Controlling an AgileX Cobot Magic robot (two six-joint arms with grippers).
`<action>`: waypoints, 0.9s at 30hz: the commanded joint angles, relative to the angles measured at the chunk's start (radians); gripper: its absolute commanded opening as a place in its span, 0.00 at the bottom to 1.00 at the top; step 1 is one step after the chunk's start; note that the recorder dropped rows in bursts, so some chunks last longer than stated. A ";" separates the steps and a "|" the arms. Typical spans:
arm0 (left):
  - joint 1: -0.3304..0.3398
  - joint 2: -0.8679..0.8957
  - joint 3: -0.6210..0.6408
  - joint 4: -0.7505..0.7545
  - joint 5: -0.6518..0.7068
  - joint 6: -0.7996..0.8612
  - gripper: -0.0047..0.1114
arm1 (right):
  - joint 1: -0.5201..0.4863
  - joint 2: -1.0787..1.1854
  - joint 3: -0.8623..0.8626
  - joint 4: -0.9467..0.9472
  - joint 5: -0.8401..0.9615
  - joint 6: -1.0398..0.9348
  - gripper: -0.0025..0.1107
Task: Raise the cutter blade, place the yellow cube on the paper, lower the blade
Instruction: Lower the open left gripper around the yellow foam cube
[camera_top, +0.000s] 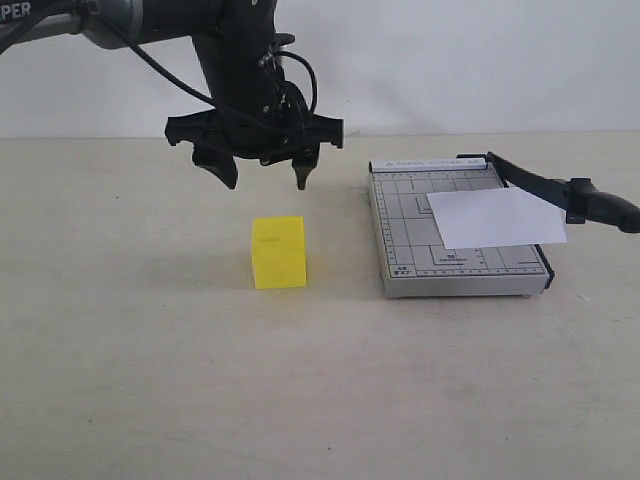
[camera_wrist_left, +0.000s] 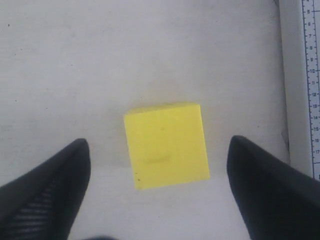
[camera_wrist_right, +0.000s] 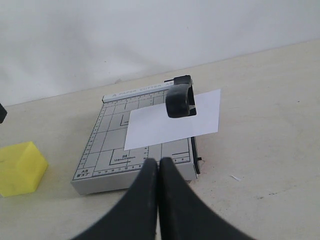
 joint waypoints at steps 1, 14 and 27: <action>0.002 -0.003 0.006 0.008 0.023 0.011 0.67 | 0.001 -0.002 0.004 -0.004 -0.012 -0.004 0.03; 0.002 -0.001 0.006 0.006 -0.002 -0.030 0.82 | 0.001 -0.002 0.004 -0.004 -0.012 -0.004 0.03; 0.002 0.053 0.006 -0.052 -0.070 -0.041 0.82 | 0.001 -0.002 0.004 -0.004 -0.012 -0.004 0.03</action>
